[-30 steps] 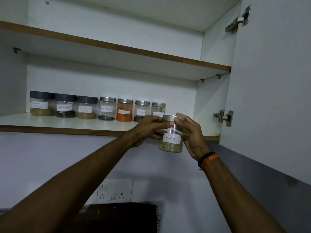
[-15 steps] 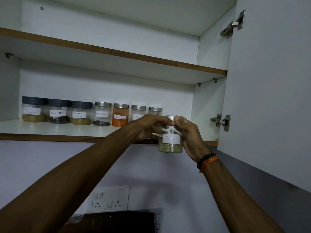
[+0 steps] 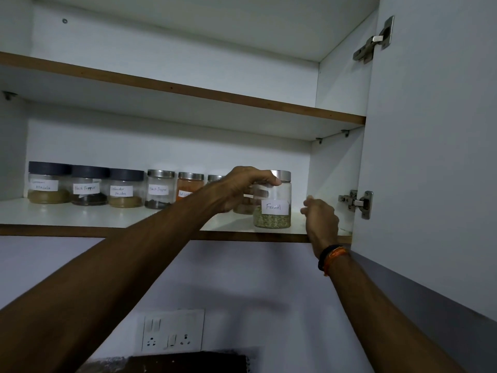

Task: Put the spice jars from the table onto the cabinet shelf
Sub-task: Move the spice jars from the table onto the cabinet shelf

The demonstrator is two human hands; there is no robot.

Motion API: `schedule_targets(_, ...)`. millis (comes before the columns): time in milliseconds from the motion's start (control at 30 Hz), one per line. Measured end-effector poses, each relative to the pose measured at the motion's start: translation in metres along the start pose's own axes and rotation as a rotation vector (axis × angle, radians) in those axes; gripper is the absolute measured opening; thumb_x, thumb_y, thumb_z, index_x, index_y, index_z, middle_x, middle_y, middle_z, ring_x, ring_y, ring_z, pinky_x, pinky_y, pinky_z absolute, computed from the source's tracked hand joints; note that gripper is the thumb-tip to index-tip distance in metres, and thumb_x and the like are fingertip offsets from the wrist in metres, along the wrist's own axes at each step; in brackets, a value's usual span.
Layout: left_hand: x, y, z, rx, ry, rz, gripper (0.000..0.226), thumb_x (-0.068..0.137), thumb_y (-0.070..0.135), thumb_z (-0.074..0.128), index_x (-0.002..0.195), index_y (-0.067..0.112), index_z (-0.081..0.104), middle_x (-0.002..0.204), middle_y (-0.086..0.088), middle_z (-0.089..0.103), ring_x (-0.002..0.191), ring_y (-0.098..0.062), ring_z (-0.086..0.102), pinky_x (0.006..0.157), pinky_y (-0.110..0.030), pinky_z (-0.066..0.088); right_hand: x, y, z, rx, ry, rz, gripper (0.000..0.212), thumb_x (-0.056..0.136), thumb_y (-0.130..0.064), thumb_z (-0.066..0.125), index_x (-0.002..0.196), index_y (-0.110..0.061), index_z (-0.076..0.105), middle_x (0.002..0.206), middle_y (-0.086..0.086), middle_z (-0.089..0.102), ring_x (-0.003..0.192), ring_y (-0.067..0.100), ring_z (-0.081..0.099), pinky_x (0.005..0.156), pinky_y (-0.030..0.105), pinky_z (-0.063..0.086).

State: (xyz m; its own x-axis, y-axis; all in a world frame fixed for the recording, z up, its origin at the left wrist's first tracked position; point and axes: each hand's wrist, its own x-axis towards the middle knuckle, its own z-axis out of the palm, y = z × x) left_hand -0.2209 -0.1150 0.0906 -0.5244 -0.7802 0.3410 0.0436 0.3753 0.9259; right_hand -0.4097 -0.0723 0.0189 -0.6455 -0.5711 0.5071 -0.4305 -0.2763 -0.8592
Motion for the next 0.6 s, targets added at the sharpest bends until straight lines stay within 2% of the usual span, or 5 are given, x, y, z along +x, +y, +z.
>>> schedule_targets(100, 0.01, -0.003, -0.002, 0.031, 0.0, 0.022, 0.037, 0.069, 0.023, 0.085, 0.101, 0.013, 0.068, 0.112, -0.01, 0.068, 0.106, -0.029, 0.064, 0.073, -0.036, 0.056, 0.008, 0.019, 0.003, -0.352, -0.022, -0.223, 0.032, 0.1, -0.029, 0.044, 0.086, -0.009, 0.065, 0.083, 0.006, 0.066, 0.079, 0.022, 0.06, 0.061, 0.026, 0.039)
schedule_targets(233, 0.024, -0.008, -0.004, 0.053, -0.007, 0.023, 0.052, 0.071, 0.018, 0.085, 0.118, 0.009, 0.065, 0.115, -0.01, 0.068, 0.104, -0.027, 0.065, 0.079, -0.036, 0.058, 0.015, 0.036, 0.005, -0.765, -0.092, -0.349, 0.04, 0.098, -0.034, 0.043, 0.072, -0.012, 0.065, 0.066, 0.002, 0.06, 0.066, 0.021, 0.059, 0.062, 0.028, 0.049)
schedule_targets(400, 0.05, -0.02, -0.008, 0.095, -0.039, 0.003, 0.059, 0.069, 0.017, 0.087, 0.122, 0.012, 0.063, 0.119, -0.012, 0.067, 0.111, -0.031, 0.063, 0.096, -0.047, 0.055, 0.012, 0.042, 0.006, -0.877, -0.036, -0.416, 0.037, 0.097, -0.034, 0.041, 0.078, -0.017, 0.067, 0.075, 0.002, 0.067, 0.064, 0.019, 0.053, 0.061, 0.026, 0.039)
schedule_targets(500, 0.065, -0.028, -0.007, 0.117, -0.046, 0.005, 0.059, 0.072, 0.017, 0.085, 0.125, 0.01, 0.061, 0.116, -0.01, 0.067, 0.112, -0.032, 0.062, 0.092, -0.043, 0.056, 0.015, 0.045, 0.004, -0.905, -0.004, -0.447, 0.035, 0.097, -0.035, 0.04, 0.086, -0.021, 0.07, 0.081, 0.001, 0.069, 0.066, 0.018, 0.051, 0.062, 0.027, 0.038)
schedule_targets(600, 0.082, -0.035, -0.001, 0.136, -0.067, 0.021, 0.057, 0.076, 0.016, 0.082, 0.127, 0.01, 0.058, 0.12, -0.011, 0.064, 0.112, -0.031, 0.061, 0.09, -0.04, 0.056, 0.019, 0.049, 0.006, -0.904, 0.026, -0.465, 0.039, 0.095, -0.037, 0.037, 0.085, -0.022, 0.072, 0.076, -0.002, 0.067, 0.064, 0.017, 0.05, 0.06, 0.026, 0.035)
